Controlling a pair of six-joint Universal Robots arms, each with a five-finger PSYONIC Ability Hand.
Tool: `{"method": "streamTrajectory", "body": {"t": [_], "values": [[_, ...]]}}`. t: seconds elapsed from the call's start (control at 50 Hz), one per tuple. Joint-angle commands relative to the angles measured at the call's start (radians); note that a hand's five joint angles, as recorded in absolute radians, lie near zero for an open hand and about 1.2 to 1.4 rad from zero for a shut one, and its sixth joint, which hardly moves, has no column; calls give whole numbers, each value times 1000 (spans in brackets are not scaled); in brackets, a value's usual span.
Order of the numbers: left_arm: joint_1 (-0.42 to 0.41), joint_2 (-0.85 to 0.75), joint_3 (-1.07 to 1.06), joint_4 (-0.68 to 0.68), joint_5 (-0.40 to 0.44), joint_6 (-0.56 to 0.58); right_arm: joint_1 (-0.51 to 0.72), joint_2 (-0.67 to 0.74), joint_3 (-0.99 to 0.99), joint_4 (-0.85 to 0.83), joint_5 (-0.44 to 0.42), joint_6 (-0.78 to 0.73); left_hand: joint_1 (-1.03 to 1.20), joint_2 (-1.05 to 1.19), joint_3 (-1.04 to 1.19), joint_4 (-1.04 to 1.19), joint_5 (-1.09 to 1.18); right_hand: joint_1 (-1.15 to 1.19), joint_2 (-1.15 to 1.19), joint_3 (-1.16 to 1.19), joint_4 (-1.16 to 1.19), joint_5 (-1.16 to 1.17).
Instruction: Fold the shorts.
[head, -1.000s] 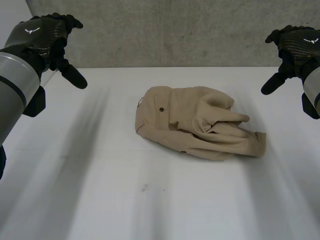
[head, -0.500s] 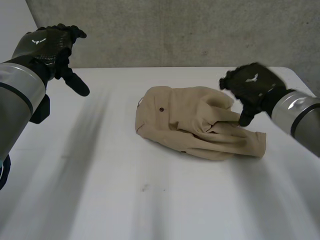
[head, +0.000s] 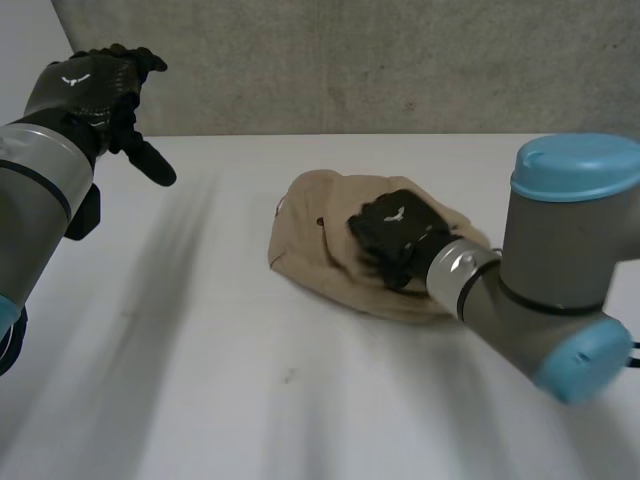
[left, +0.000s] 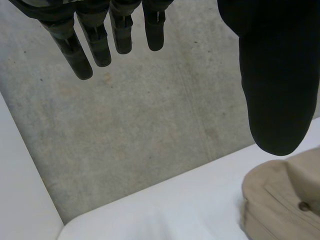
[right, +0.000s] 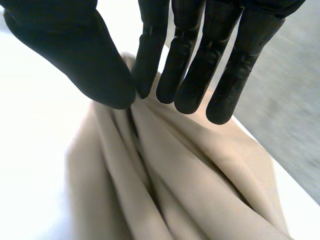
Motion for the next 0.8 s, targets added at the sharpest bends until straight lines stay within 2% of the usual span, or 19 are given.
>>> {"method": "streamTrajectory", "body": {"t": [0.02, 0.2, 0.26, 0.32, 0.36, 0.38, 0.44, 0.52, 0.54, 0.62, 0.7, 0.8], "values": [[21, -21, 3, 32, 0, 1, 100, -126, 94, 172, -215, 35, -39, -32, -52, -39, -44, 407, 218, 218, 209, 233], [21, -100, 7, 32, 0, 4, 139, -126, 105, 236, -296, 147, -39, -32, -52, -39, -44, 379, 190, 190, 181, 205], [21, -142, 7, 32, 0, 7, 139, -119, 118, 317, -326, 115, -39, -32, -52, -39, -44, 180, -10, -9, -18, 6], [21, -177, 9, 30, 0, 18, 121, -117, 100, 386, -307, 26, -36, -29, -49, -36, -41, -17, -206, -206, -215, -191], [20, -214, 9, 30, 0, 36, 107, -126, 82, 388, -294, 8, -36, -29, -49, -36, -41, -248, -438, -437, -446, -422], [20, -223, 9, 30, 0, 44, 78, -131, 73, 365, -275, 17, -36, -29, -49, -36, -41, -476, -666, -665, -674, -650], [12, -255, 9, 32, 0, 67, 30, -134, 59, 290, -223, 40, -36, -29, -49, -36, -41, -806, -996, -995, -1004, -980], [7, -271, 10, 32, 0, 72, -19, -134, 66, 102, -96, 101, -36, -29, -49, -36, -41, -815, -1004, -1004, -1013, -988], [7, -271, 10, 32, -1, 72, -30, -132, 63, 30, -35, 125, -36, -29, -49, -36, -41, -815, -1004, -1004, -1013, -988], [4, -268, 10, 32, -1, 70, -31, -88, 51, -109, 87, 143, -36, -29, -49, -36, -41, -815, -1004, -1004, -1013, -988], [0, -262, 6, 32, 0, 69, -28, 16, -18, -158, 157, 117, -36, -29, -49, -36, -41, -815, -1004, -1004, -1013, -988], [0, -257, 3, 33, 0, 69, -25, 144, -128, -150, 182, 78, -39, -32, -52, -39, -44, -815, -1004, -1004, -1013, -988]]}}
